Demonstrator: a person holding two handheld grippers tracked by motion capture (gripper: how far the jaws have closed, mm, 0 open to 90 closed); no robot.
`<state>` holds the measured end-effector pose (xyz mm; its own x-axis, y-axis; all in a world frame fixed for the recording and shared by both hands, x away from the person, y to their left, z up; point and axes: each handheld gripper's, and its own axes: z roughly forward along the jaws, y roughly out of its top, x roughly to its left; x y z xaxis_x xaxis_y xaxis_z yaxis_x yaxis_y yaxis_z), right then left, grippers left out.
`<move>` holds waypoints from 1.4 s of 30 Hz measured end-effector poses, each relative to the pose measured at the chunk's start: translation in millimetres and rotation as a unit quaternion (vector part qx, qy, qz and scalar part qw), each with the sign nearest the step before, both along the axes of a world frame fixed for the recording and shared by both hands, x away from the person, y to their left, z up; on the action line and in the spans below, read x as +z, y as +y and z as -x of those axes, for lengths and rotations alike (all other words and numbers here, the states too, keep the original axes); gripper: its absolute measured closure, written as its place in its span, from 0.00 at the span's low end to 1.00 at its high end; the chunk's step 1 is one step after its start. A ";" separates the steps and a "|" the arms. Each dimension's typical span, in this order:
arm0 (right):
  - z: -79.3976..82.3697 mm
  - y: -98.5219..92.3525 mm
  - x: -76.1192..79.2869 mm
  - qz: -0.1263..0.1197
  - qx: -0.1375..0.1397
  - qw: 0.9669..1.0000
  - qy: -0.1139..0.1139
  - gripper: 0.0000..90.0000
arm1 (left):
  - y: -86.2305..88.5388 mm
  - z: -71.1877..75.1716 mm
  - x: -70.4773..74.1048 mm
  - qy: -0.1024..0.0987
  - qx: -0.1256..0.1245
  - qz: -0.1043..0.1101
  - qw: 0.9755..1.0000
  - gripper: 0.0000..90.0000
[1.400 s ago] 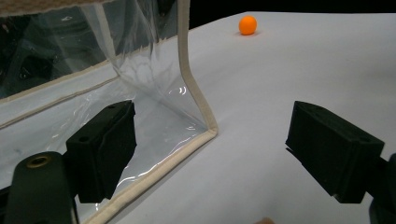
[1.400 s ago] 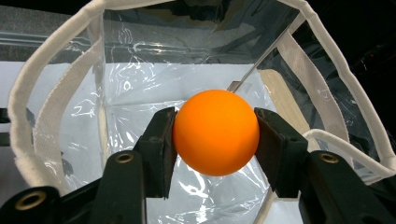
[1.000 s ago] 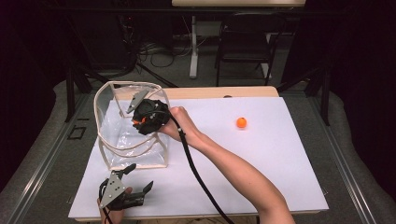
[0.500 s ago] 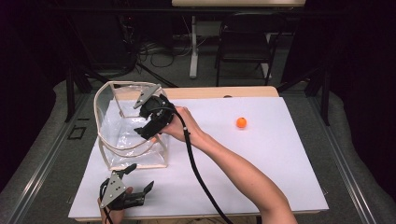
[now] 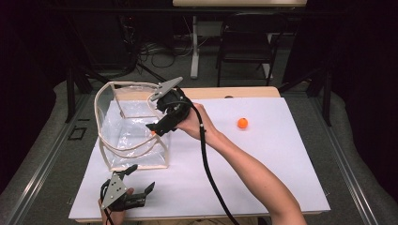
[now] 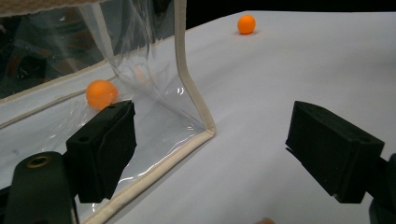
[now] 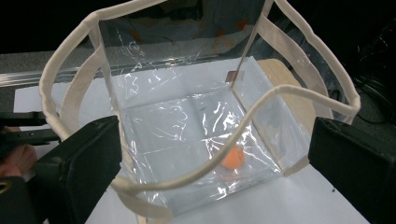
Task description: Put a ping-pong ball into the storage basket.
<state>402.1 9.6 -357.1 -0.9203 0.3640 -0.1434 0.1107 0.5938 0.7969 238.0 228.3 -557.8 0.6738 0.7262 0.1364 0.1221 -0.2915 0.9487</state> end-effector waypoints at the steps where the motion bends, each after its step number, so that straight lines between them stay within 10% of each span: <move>1: 0.1 -2.9 0.1 0.001 -0.003 1.000 0.000 0.03 | -0.1 0.1 0.1 0.000 0.000 -0.001 1.000 0.17; 42: 17.0 -81.0 -60.0 0.013 -0.040 0.999 0.014 0.01 | -0.7 -2.2 -0.4 0.002 -0.001 0.005 1.000 0.17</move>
<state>385.1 -71.4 -417.1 -0.8925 0.4327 -0.1273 0.1810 0.6021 0.7776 240.2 227.6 -558.2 0.6752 0.7268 0.1262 0.1254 -0.2817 0.9513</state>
